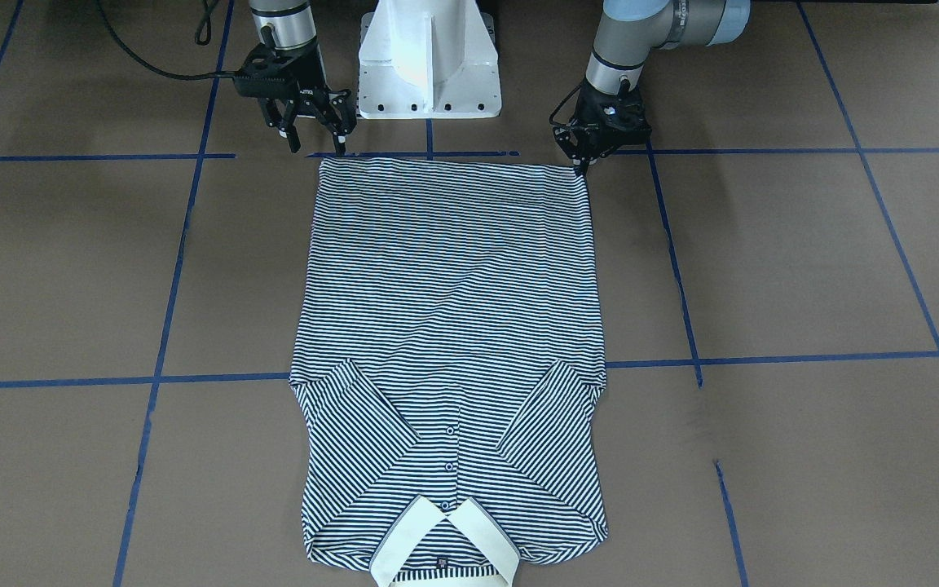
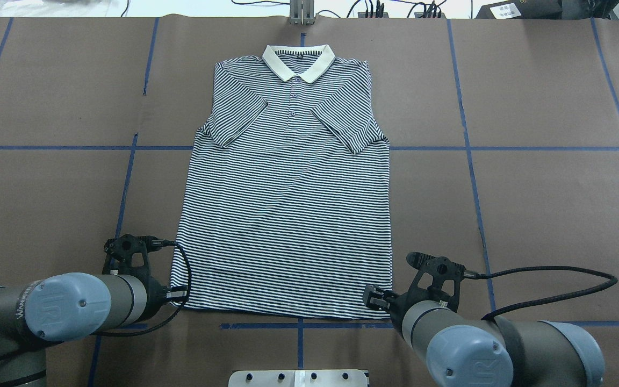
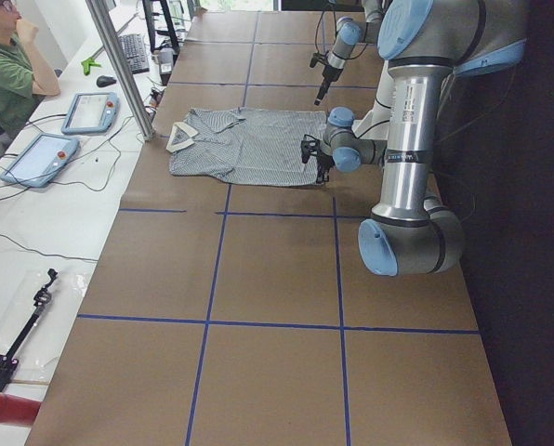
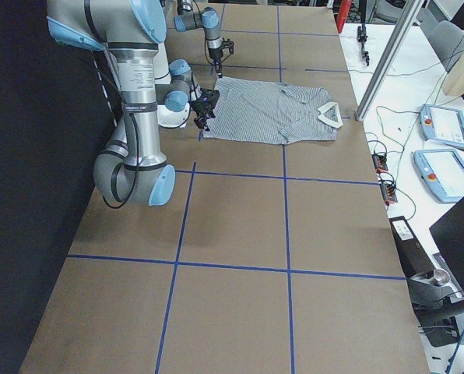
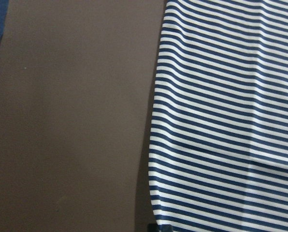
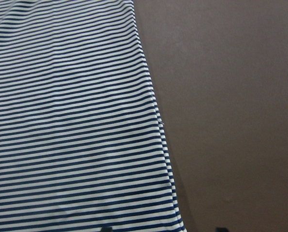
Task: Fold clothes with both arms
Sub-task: 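Grasp the two hem corners with the left and right grippers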
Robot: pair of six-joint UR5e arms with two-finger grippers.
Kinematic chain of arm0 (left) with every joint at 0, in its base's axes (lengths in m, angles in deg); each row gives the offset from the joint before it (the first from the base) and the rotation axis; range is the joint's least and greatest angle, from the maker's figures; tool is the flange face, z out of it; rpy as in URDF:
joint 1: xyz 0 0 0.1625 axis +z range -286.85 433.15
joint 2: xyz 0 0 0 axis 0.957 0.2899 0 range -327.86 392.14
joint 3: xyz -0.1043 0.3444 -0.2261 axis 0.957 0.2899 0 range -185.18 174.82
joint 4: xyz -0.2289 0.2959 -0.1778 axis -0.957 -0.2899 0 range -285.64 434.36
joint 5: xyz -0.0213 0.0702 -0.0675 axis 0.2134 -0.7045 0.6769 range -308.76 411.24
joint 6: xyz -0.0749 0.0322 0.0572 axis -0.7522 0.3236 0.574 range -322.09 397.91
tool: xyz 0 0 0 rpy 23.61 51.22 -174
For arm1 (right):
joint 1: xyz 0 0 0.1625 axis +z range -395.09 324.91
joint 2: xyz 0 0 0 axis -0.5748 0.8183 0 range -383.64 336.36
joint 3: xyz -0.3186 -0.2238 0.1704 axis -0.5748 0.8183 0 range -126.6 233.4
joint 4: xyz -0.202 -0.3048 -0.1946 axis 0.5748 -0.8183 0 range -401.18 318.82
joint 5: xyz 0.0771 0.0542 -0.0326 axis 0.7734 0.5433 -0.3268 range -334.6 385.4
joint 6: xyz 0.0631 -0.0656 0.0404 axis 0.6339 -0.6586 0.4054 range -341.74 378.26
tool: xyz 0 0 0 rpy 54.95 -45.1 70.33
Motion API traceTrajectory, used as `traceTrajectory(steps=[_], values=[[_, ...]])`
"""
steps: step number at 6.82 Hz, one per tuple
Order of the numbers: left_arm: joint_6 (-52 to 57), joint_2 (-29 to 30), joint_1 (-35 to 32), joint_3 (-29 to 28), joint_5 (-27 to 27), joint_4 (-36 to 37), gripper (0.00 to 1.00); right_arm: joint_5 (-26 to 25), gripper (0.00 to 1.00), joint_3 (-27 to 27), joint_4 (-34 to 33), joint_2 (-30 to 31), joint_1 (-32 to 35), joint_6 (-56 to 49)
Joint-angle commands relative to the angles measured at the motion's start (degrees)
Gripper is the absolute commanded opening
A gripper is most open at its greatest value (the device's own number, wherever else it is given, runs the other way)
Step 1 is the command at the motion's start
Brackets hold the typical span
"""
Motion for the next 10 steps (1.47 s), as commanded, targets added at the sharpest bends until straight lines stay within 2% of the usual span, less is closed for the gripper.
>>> traceTrajectory(steps=[1,5,6,7,8,10], values=[[-0.01,0.25,0.07,0.32,0.09,0.07,0.0,-1.19,0.66,4.06,0.0,-1.4,-1.59,2.84],[-0.01,0.42,0.16,0.24,0.09,-0.02,0.0,-1.28,0.62,5.47,0.09,-1.41,-2.12,3.02],[-0.01,0.42,0.16,0.24,0.1,-0.02,0.0,-1.28,0.51,5.48,0.09,-1.67,-2.12,3.02],[-0.01,0.42,0.16,0.24,0.1,-0.02,0.0,-1.28,0.13,5.56,0.0,-2.54,-2.12,5.37],[-0.01,0.42,0.16,0.24,0.01,-0.02,0.0,-1.37,0.0,5.82,-0.08,-2.72,-2.12,6.0],[-0.01,0.51,0.25,0.24,0.1,-0.02,0.0,-2.86,0.0,6.88,-0.26,-2.55,-2.03,5.83]])
